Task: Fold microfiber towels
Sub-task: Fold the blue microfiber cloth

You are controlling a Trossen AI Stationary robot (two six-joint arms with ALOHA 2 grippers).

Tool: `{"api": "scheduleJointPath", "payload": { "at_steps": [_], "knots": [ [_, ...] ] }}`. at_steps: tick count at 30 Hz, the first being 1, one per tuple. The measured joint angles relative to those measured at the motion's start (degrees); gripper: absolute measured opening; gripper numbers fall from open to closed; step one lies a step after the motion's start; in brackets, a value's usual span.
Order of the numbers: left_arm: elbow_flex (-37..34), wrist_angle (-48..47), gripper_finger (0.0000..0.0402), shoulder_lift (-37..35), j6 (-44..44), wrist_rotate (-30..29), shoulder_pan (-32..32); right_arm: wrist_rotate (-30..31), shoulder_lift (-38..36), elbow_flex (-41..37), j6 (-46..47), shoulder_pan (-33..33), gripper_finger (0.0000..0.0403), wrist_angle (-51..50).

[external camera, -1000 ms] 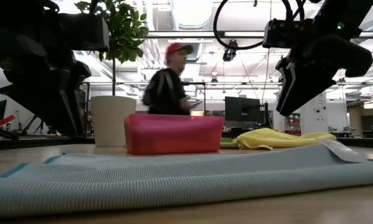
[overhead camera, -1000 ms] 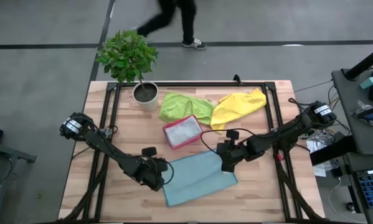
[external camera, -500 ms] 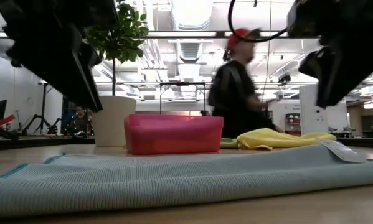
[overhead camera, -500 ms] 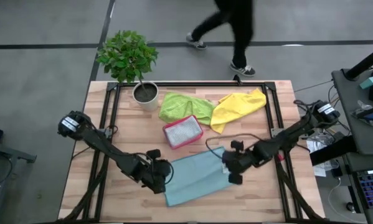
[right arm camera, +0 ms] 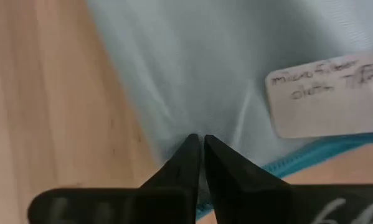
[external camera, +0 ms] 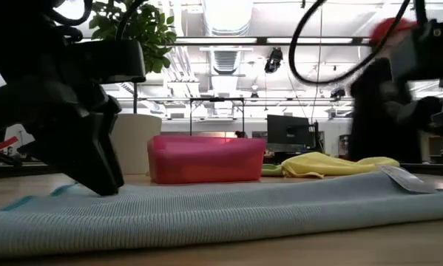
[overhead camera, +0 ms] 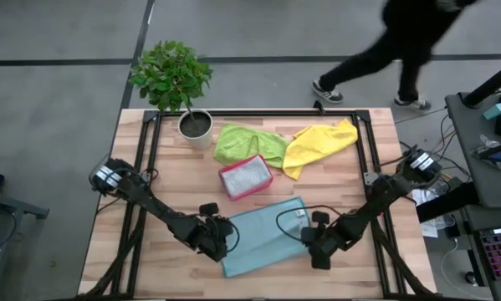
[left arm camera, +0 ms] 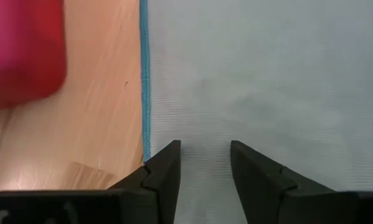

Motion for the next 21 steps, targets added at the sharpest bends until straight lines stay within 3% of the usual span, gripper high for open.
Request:
{"api": "scheduleJointPath", "payload": {
  "at_steps": [6,13,21],
  "knots": [
    [0.2,-0.5,0.0125,0.9,-1.5,-0.3,0.1,-6.2,2.9,0.8,0.2,0.2,0.0018,0.3],
    [0.0,-4.9,0.0125,-0.5,-2.5,-0.3,0.4,-11.8,-1.2,0.5,-0.2,0.8,0.0018,-1.3],
    [1.1,-5.3,0.0125,-0.8,-0.7,0.0,0.4,-6.8,-5.8,1.0,-0.7,0.6,0.0018,-1.1]
  ]
}}
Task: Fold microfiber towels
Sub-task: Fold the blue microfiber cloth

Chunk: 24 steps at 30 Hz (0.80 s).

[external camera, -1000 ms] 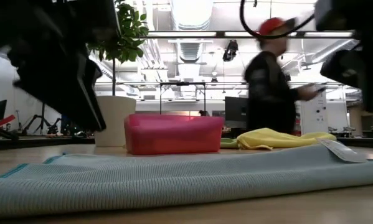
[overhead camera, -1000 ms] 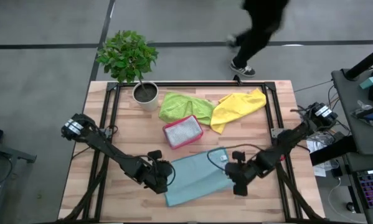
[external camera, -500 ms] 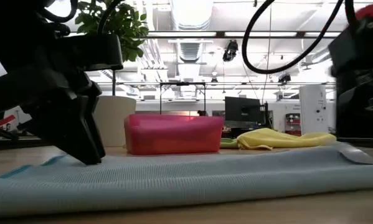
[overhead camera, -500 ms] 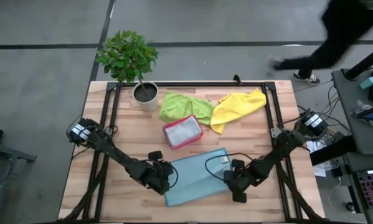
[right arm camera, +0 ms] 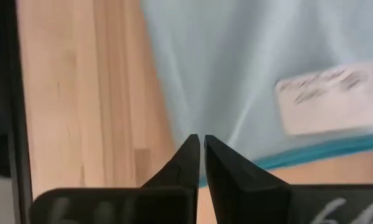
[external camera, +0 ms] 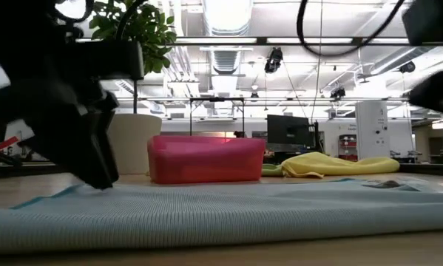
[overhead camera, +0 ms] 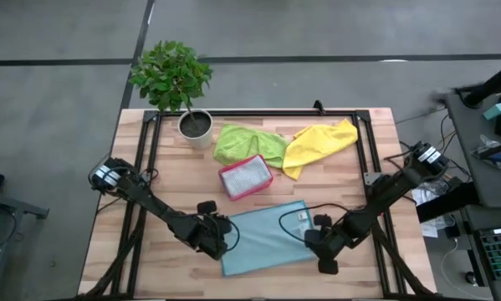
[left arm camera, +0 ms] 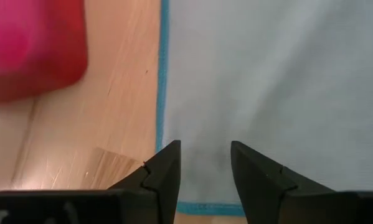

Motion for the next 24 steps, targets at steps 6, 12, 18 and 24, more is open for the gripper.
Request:
{"api": "scheduleJointPath", "payload": {
  "at_steps": [6,12,18,24],
  "knots": [
    [1.8,0.9,0.0125,-2.0,2.9,0.9,-0.2,10.8,-2.1,-0.2,-4.0,-2.6,0.0018,-0.1],
    [1.9,6.5,0.0125,-2.2,2.8,1.6,-1.3,12.1,-1.8,-0.9,2.8,-7.1,0.0018,-2.2],
    [1.6,10.3,0.0125,-1.9,2.8,1.6,-2.2,6.5,-4.0,-0.9,13.2,-9.0,0.005,-6.2],
    [0.9,11.4,0.0125,-1.9,2.7,1.6,-2.8,6.5,-7.0,-2.2,22.9,-8.9,0.0135,-9.5]
  ]
}}
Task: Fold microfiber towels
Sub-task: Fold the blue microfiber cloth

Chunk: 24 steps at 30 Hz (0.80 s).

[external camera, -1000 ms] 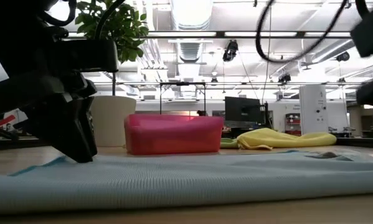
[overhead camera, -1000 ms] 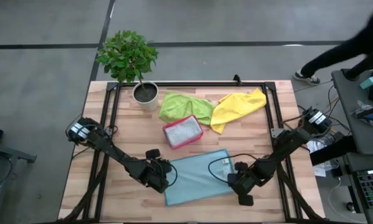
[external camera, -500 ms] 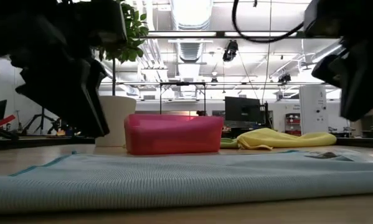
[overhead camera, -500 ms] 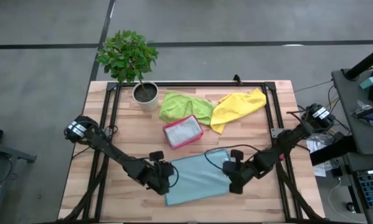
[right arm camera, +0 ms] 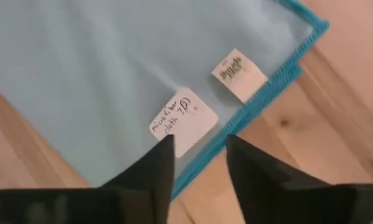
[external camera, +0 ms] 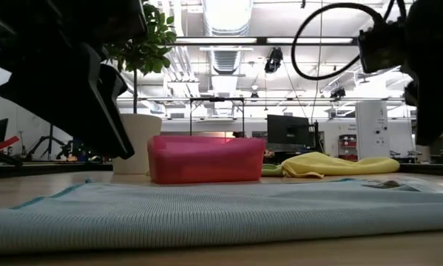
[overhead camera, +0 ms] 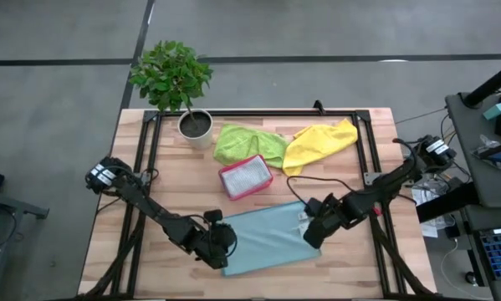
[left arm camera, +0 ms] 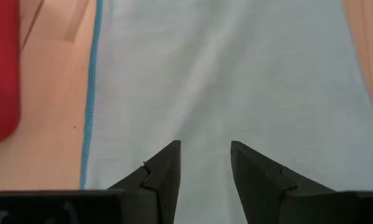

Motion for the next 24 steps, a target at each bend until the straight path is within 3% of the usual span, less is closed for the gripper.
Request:
{"api": "scheduleJointPath", "payload": {
  "at_steps": [6,12,17,24],
  "knots": [
    [-0.4,1.6,0.0125,0.0,0.0,0.0,0.0,-1.6,-0.6,-4.4,4.0,0.0,0.0216,3.6],
    [-0.8,1.8,0.0125,0.0,0.0,-0.1,-0.1,-2.8,-0.5,-10.4,6.5,0.0,0.0262,13.7],
    [-1.0,1.8,0.0125,0.0,0.0,-0.1,-0.1,-2.4,-0.7,-15.3,7.9,0.0,0.0275,22.8],
    [-1.0,1.9,0.0125,0.0,0.0,-0.1,-0.1,-1.4,-0.5,-23.5,6.3,0.0,0.0263,45.6]
  ]
}}
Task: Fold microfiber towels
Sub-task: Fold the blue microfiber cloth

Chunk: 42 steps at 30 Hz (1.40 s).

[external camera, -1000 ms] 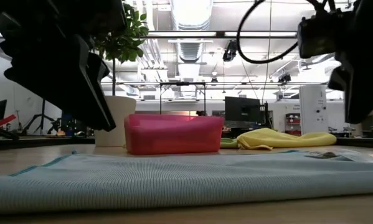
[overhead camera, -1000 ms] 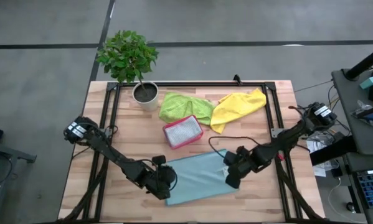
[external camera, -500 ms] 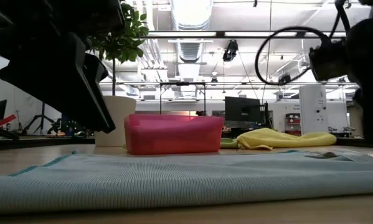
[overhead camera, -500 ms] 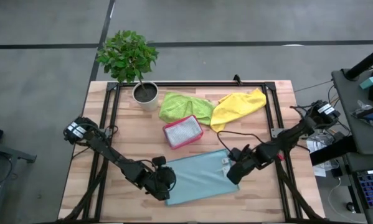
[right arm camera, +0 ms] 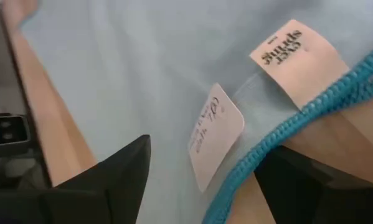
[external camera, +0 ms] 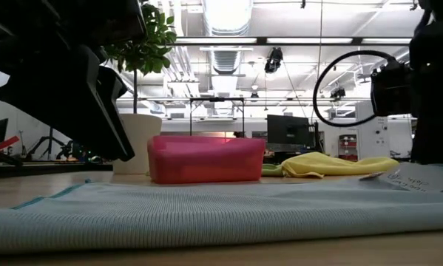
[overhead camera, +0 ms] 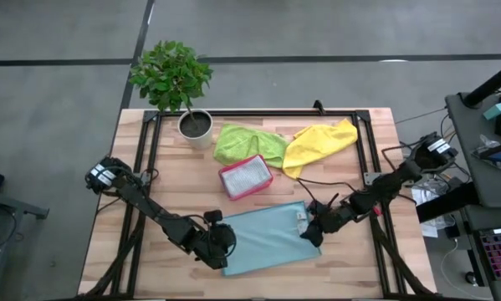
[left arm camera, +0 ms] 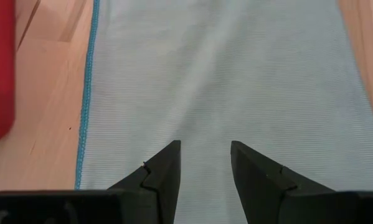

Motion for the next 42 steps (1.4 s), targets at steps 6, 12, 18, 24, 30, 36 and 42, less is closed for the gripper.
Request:
{"api": "scheduleJointPath", "payload": {
  "at_steps": [6,12,18,24,30,36,42],
  "knots": [
    [0.0,0.0,0.0125,0.0,0.0,0.0,0.0,3.4,0.1,-1.4,-0.8,0.0,0.0222,3.0],
    [0.5,-0.1,0.0125,0.0,1.5,0.0,0.0,4.9,-0.3,-1.4,-1.4,0.0,0.0111,3.0],
    [0.5,-0.6,0.0125,-1.5,3.8,0.0,-0.2,4.6,-3.7,-1.4,-2.3,-0.1,0.0016,-0.1],
    [0.0,-2.0,0.0125,-2.7,5.0,0.0,-0.4,4.5,-12.5,-1.0,0.0,-0.9,0.0009,-15.2],
    [-1.0,-0.5,0.0125,-1.3,4.6,-0.2,-0.3,4.5,-20.9,5.4,-0.3,-2.8,0.0009,-38.7],
    [-1.0,5.2,0.0125,2.8,4.8,-1.8,0.1,5.0,-20.9,14.7,-1.4,-3.3,0.0009,-53.5],
    [-0.9,10.0,0.0125,7.3,5.2,-2.2,1.3,5.1,-14.7,21.1,-2.0,-3.4,0.0009,-53.3]
  ]
}}
